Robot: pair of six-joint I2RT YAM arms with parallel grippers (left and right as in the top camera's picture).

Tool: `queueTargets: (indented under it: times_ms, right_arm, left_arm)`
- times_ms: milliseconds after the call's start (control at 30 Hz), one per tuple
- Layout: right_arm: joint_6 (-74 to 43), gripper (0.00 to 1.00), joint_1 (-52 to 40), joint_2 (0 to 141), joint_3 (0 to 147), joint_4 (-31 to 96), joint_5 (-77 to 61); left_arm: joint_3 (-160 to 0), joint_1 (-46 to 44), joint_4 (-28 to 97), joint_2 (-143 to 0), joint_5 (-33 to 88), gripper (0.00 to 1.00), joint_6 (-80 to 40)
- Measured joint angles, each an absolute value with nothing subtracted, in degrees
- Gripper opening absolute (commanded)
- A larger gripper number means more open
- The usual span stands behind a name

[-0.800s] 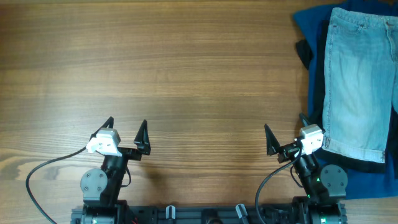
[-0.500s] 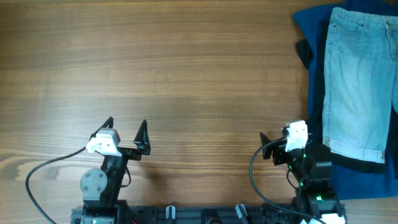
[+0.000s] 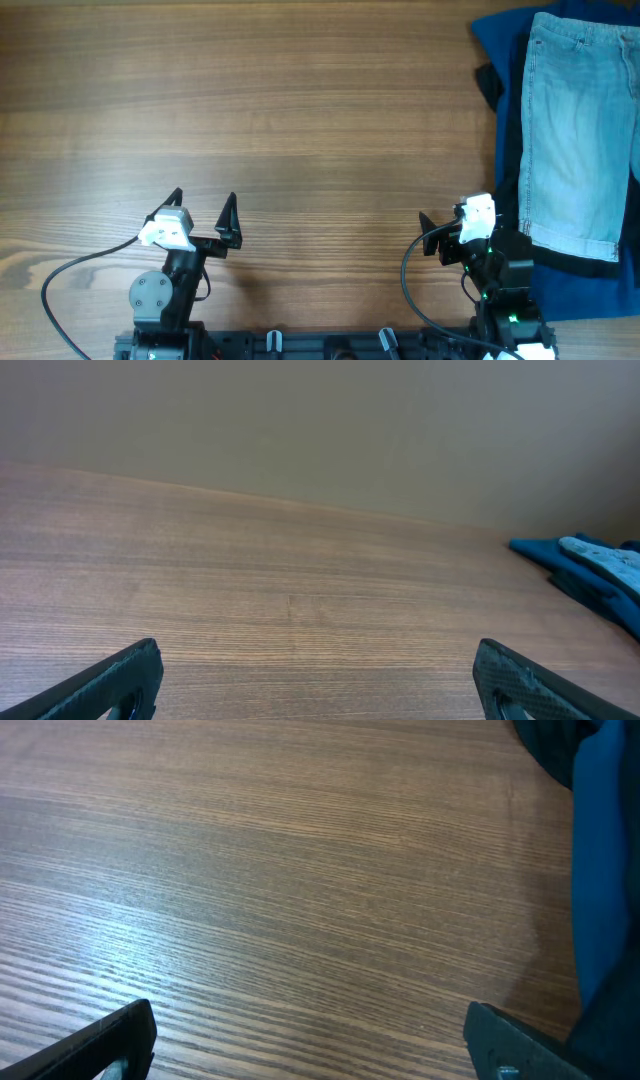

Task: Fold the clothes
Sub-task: 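Reach the right gripper toward the light-blue denim shorts on the pile, then grasp the denim shorts with the right gripper and drag them to table center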

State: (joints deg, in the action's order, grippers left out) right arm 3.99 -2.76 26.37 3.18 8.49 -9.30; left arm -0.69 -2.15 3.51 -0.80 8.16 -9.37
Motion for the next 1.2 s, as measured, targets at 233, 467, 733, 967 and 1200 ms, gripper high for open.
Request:
queueTargets:
  times_ms: [233,467,733,967,1200]
  right_arm:
    - [4.8,1.0,-2.8,26.4,3.2,8.5,-8.7]
    - [15.9,1.0,-2.7,26.4,3.2,4.5,-8.9]
    - [-15.0,0.99,-2.9,26.4,3.2,-1.6,-33.3]
    - [-25.7,0.99,-2.9,26.7,12.6,-9.4,-41.9]
    - [-17.7,0.99,-2.9,51.0,48.5,29.3,-32.0]
  left_arm:
    - [-0.7,-2.2,3.5,-0.8,8.2,1.0,-9.4]
    - [-0.7,-2.2,3.5,-0.8,8.9,1.0,-9.4]
    - [-0.7,-2.2,2.4,-1.2,20.9,1.0,-21.8]
    - [-6.4,-2.2,8.5,-3.3,24.1,1.0,-25.2]
    - [-39.0,-2.1,31.1,-30.5,15.6,0.99,-23.2]
